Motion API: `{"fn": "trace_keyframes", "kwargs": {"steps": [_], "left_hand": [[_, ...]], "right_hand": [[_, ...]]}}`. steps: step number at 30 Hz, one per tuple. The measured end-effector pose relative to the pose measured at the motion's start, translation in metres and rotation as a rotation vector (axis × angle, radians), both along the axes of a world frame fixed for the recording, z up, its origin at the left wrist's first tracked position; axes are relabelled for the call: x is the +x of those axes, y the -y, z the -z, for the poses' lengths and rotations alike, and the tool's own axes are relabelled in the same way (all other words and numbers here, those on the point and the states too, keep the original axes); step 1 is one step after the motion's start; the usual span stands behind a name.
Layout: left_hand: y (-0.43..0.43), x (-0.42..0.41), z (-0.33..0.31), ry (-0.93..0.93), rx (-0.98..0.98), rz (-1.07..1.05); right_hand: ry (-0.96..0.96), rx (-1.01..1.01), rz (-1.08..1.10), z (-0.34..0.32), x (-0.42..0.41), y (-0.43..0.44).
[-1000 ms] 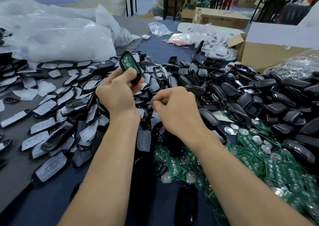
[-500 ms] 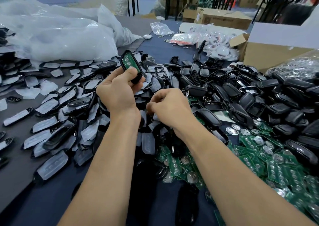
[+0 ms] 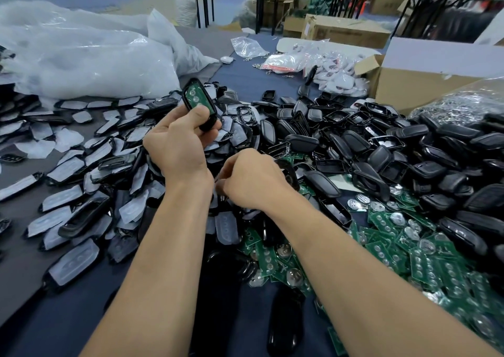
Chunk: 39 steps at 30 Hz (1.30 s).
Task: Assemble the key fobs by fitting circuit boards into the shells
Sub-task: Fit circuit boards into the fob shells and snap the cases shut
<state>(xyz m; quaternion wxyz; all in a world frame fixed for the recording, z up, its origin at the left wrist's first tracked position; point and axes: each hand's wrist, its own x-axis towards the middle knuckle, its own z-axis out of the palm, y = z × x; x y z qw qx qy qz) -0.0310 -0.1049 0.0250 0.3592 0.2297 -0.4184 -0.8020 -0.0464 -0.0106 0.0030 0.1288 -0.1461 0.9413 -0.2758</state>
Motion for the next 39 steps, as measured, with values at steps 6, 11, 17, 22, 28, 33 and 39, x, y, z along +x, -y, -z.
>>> {"fn": "trace_keyframes", "kwargs": {"steps": [6,11,17,22,28,33,39], "left_hand": [[0.0,0.001,0.001,0.002,-0.005,-0.005],[0.002,0.001,0.0,0.0,0.013,-0.009],[0.0,-0.002,0.003,0.046,0.016,0.011],[-0.016,-0.001,0.009,0.115,-0.083,0.206],[-0.042,-0.006,0.02,0.259,-0.346,0.428],[-0.065,-0.004,0.028,0.262,-0.53,0.562],[-0.077,-0.001,0.031,0.277,-0.596,0.55]], "right_hand": [[-0.009,0.06,-0.137,-0.004,0.011,0.007],[0.099,-0.11,-0.067,-0.005,0.019,0.007],[-0.003,-0.356,0.27,-0.009,0.01,-0.028],[0.093,-0.742,0.395,-0.01,0.01,-0.086],[0.005,-0.861,0.519,0.001,0.02,-0.128],[-0.039,-0.921,0.522,0.013,0.024,-0.135],[-0.063,-0.992,0.581,0.018,0.021,-0.14]]}}
